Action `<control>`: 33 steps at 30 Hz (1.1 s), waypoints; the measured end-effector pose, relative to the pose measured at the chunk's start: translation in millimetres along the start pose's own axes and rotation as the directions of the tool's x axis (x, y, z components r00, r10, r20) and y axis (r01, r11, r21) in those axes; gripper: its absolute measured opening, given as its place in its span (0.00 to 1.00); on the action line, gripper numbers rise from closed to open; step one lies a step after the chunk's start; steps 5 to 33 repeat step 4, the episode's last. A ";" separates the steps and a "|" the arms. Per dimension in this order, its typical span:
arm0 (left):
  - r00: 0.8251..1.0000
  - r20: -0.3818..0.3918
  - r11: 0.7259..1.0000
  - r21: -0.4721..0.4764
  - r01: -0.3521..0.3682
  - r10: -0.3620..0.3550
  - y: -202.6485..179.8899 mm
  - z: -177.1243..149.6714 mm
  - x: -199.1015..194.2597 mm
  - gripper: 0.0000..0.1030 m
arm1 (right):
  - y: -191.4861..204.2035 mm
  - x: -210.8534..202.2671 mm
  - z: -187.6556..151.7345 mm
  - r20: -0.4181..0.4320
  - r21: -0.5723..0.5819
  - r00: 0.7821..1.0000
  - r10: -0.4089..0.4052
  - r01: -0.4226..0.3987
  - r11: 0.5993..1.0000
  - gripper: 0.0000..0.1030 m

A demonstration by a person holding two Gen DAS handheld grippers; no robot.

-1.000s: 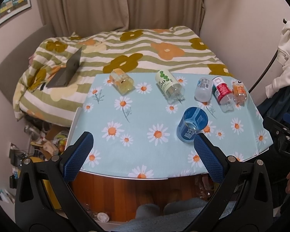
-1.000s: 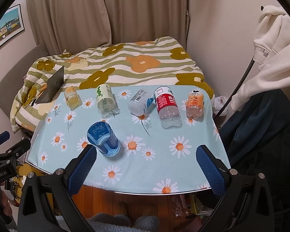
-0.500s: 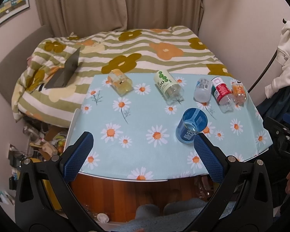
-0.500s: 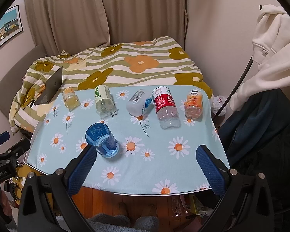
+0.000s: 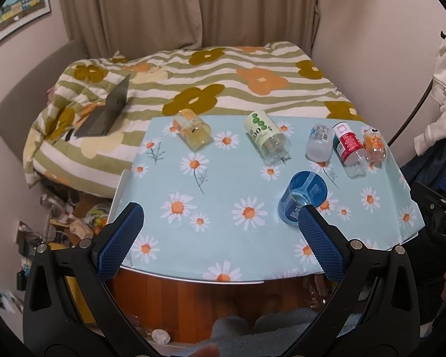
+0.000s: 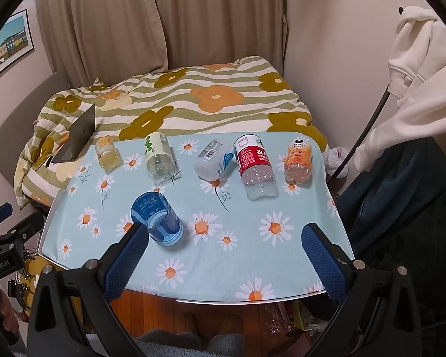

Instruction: Flip cup upright

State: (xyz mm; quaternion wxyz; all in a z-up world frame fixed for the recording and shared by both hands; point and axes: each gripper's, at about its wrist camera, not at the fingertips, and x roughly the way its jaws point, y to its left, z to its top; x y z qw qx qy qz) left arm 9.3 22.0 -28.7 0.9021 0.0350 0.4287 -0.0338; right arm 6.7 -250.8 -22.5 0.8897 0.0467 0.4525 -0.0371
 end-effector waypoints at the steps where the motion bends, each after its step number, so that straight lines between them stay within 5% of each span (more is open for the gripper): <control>1: 1.000 0.000 1.000 0.000 -0.001 0.001 0.6 -0.3 0.6 1.00 | -0.3 0.4 0.4 -0.001 0.000 1.000 0.000 0.000 1.000 1.00; 33: 1.000 0.002 1.000 0.001 -0.006 0.006 1.2 -0.6 2.7 1.00 | -0.2 0.2 0.2 0.000 0.000 1.000 0.000 0.000 1.000 1.00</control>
